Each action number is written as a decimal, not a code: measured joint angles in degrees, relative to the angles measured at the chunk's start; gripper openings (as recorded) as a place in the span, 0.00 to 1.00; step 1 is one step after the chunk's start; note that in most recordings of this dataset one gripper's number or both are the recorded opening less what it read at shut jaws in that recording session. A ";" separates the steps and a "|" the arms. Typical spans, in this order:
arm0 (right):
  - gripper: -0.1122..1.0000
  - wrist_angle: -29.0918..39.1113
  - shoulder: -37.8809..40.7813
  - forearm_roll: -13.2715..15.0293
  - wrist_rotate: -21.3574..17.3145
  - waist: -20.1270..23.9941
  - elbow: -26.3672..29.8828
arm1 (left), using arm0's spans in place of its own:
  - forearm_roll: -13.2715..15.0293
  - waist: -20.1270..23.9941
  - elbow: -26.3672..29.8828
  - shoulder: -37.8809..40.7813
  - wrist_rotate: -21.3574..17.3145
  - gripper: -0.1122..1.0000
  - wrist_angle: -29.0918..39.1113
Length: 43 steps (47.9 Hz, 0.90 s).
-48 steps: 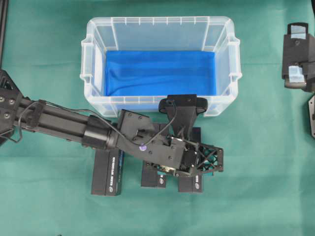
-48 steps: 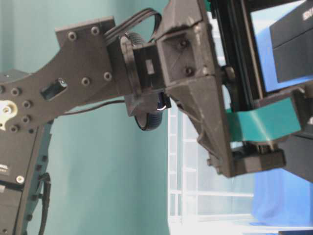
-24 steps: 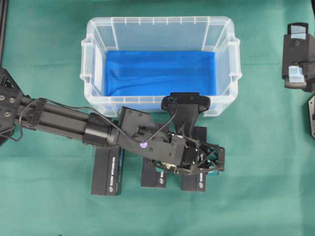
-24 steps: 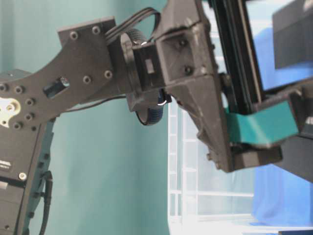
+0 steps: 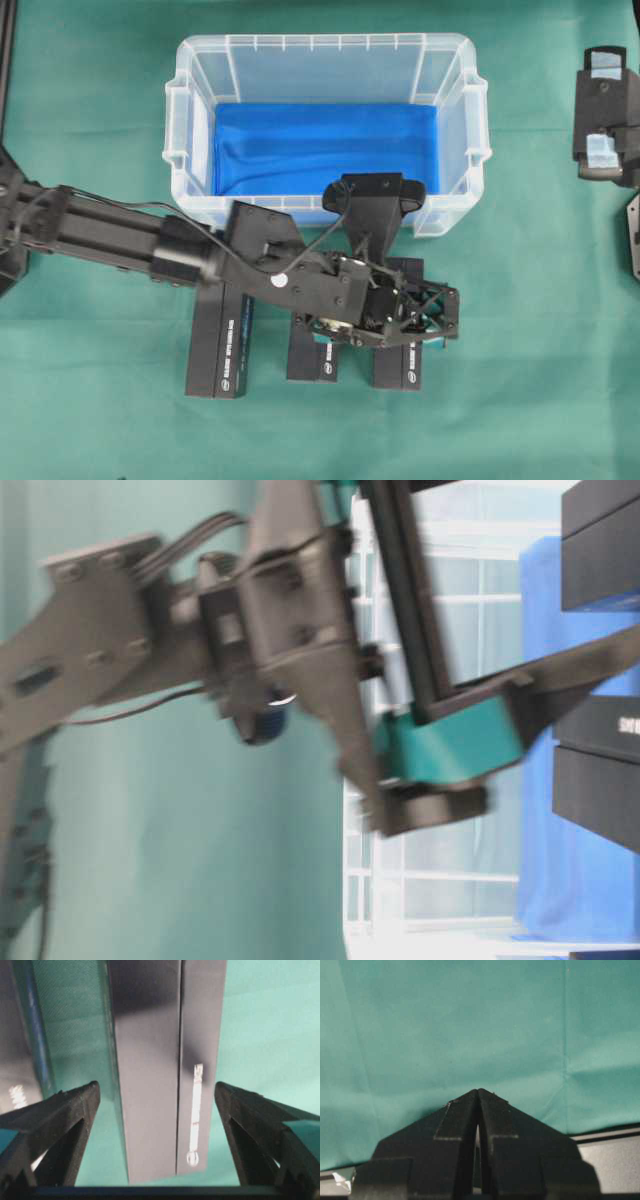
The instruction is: Take the box out of the case with the left arm.
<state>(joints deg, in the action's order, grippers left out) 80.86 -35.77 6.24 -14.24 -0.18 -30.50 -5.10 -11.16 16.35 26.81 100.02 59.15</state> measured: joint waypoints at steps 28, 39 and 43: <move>0.12 0.09 0.00 0.00 0.00 0.00 0.00 | 0.18 1.41 13.27 -5.27 -7.56 0.94 17.84; 0.12 0.09 0.00 0.00 0.00 0.00 0.00 | 0.18 1.67 13.27 -5.36 -11.25 0.94 18.19; 0.12 0.09 0.00 0.00 0.00 -0.09 0.00 | 0.18 1.67 13.01 -6.15 -12.74 0.94 18.46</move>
<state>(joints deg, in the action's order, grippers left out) 80.95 -35.77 6.24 -14.24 -0.26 -30.50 -4.92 -9.49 29.36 20.65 87.28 77.61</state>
